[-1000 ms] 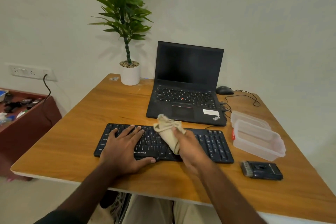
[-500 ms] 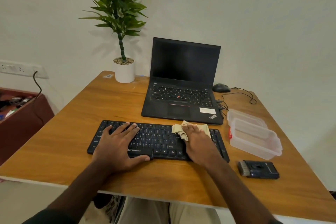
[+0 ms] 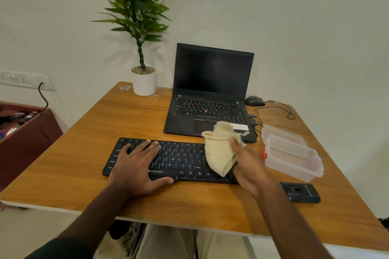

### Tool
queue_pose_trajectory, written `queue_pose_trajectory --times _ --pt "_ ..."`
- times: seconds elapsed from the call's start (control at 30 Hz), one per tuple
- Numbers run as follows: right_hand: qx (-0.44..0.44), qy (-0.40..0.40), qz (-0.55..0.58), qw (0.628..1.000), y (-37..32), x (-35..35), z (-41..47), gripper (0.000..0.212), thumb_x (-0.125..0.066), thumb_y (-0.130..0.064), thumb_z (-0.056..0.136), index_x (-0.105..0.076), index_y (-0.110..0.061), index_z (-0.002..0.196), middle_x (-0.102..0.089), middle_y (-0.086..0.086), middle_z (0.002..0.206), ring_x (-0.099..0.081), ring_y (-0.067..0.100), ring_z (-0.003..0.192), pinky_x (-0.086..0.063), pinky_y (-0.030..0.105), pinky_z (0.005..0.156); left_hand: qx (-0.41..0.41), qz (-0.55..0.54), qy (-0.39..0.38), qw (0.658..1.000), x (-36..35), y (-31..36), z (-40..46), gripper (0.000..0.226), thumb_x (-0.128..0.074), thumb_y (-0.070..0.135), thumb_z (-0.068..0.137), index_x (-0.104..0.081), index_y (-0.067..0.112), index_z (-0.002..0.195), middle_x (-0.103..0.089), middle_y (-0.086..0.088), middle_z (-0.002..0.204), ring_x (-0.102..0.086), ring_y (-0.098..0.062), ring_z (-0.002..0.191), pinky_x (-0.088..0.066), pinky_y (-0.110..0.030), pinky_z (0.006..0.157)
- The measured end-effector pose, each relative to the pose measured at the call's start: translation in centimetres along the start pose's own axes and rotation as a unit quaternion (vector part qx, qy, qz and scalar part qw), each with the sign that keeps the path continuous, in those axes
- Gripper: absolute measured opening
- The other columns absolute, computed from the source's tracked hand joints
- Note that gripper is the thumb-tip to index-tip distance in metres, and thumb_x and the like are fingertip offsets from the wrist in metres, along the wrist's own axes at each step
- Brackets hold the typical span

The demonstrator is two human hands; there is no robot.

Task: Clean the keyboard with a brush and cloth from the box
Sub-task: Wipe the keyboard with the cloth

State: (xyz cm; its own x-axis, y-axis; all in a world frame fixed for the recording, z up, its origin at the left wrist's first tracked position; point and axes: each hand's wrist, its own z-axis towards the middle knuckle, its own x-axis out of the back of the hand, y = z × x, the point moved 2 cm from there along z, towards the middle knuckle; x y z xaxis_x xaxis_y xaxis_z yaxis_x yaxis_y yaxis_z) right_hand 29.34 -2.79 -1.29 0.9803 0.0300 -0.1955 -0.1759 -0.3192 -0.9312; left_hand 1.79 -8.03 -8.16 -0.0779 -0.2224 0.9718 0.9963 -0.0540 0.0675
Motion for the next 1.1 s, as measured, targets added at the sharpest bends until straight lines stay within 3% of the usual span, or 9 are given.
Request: queue_pose_trajectory --times 0.07,0.17,0.3,0.37,0.47,0.63,0.8,0.97,1.1 --pt "0.029 0.054 0.061 0.996 -1.4 1.8 0.7 0.039 -0.050 -0.023 0.104 -0.044 -0.015 0.142 -0.071 0.007 0.113 -0.067 0.026 0.110 -0.052 0.052 0.100 0.000 -0.001 0.001 1.000 -0.1 0.0 0.0 0.120 -0.016 0.102 0.066 -0.036 0.022 0.153 -0.032 0.005 0.160 -0.022 -0.013 0.150 -0.013 -0.054 0.121" --pt "0.135 0.150 -0.120 0.972 -3.4 4.1 1.6 0.028 -0.045 -0.033 0.107 -0.060 -0.024 0.128 -0.068 0.005 0.115 -0.064 0.021 0.103 -0.055 0.041 0.087 -0.003 -0.002 0.002 1.000 -0.2 -0.2 0.1 0.120 -0.015 0.102 0.066 -0.036 0.022 0.153 -0.032 0.005 0.160 -0.022 -0.013 0.150 -0.012 -0.053 0.121" --pt "0.260 0.114 -0.486 0.827 -3.7 5.2 2.2 0.034 -0.048 -0.022 0.105 -0.054 -0.020 0.138 -0.069 0.009 0.111 -0.060 0.008 0.081 -0.046 0.023 0.064 -0.002 -0.002 0.005 1.000 -0.2 -0.1 0.2 0.122 -0.014 0.103 0.065 -0.038 0.022 0.153 -0.033 0.004 0.160 -0.024 -0.014 0.149 -0.013 -0.053 0.120" --pt "0.215 0.018 -0.640 0.738 -1.4 4.8 2.5 0.048 -0.049 -0.019 0.104 -0.039 -0.027 0.151 -0.057 0.013 0.138 -0.064 0.015 0.100 -0.057 0.032 0.083 -0.001 -0.006 0.007 1.000 -0.2 -0.2 0.1 0.122 -0.015 0.103 0.065 -0.039 0.022 0.152 -0.034 0.004 0.159 -0.025 -0.014 0.149 -0.014 -0.053 0.120" --pt "0.148 -0.037 -0.743 0.652 1.4 4.3 1.8 0.064 -0.049 -0.022 0.105 -0.018 -0.032 0.160 -0.018 0.004 0.168 -0.034 0.027 0.148 -0.035 0.044 0.117 -0.003 -0.008 0.023 1.000 -0.4 -0.2 0.1 0.119 -0.020 0.102 0.067 -0.045 0.020 0.149 -0.041 0.003 0.156 -0.031 -0.016 0.147 -0.018 -0.054 0.119" --pt "0.168 -0.024 -0.709 0.684 2.1 4.4 -0.2 0.056 -0.044 -0.029 0.106 -0.025 -0.030 0.158 -0.031 0.002 0.164 -0.041 0.022 0.143 -0.034 0.040 0.117 -0.003 -0.008 0.030 1.000 -0.4 -0.2 0.1 0.118 -0.026 0.103 0.065 -0.048 0.020 0.147 -0.046 0.003 0.152 -0.037 -0.017 0.144 -0.023 -0.053 0.118" --pt "0.165 -0.011 -0.577 0.800 1.8 4.2 -1.6 0.033 -0.047 -0.029 0.106 -0.060 -0.020 0.135 -0.069 -0.001 0.116 -0.056 0.005 0.092 -0.043 0.018 0.074 -0.002 -0.006 0.041 0.999 -0.4 -0.2 0.2 0.116 -0.031 0.102 0.065 -0.053 0.019 0.142 -0.053 0.000 0.146 -0.045 -0.021 0.138 -0.031 -0.054 0.113" --pt "0.012 0.020 -0.169 0.985 1.6 5.2 -1.4 0.021 -0.051 -0.031 0.104 -0.062 -0.023 0.120 -0.072 0.003 0.111 -0.067 0.021 0.104 -0.054 0.033 0.083 -0.006 -0.001 0.034 0.999 -0.4 -0.2 0.2 0.113 -0.032 0.101 0.066 -0.054 0.019 0.141 -0.055 0.000 0.144 -0.047 -0.021 0.136 -0.033 -0.056 0.109" --pt "0.001 0.056 0.163 0.985 -0.4 6.9 0.0 0.031 -0.051 -0.021 0.104 -0.058 -0.011 0.132 -0.074 0.013 0.118 -0.069 0.028 0.113 -0.060 0.044 0.091 -0.010 -0.002 0.042 0.999 -0.4 -0.3 0.2 0.111 -0.033 0.100 0.067 -0.055 0.018 0.140 -0.056 0.000 0.144 -0.048 -0.021 0.134 -0.033 -0.056 0.108"
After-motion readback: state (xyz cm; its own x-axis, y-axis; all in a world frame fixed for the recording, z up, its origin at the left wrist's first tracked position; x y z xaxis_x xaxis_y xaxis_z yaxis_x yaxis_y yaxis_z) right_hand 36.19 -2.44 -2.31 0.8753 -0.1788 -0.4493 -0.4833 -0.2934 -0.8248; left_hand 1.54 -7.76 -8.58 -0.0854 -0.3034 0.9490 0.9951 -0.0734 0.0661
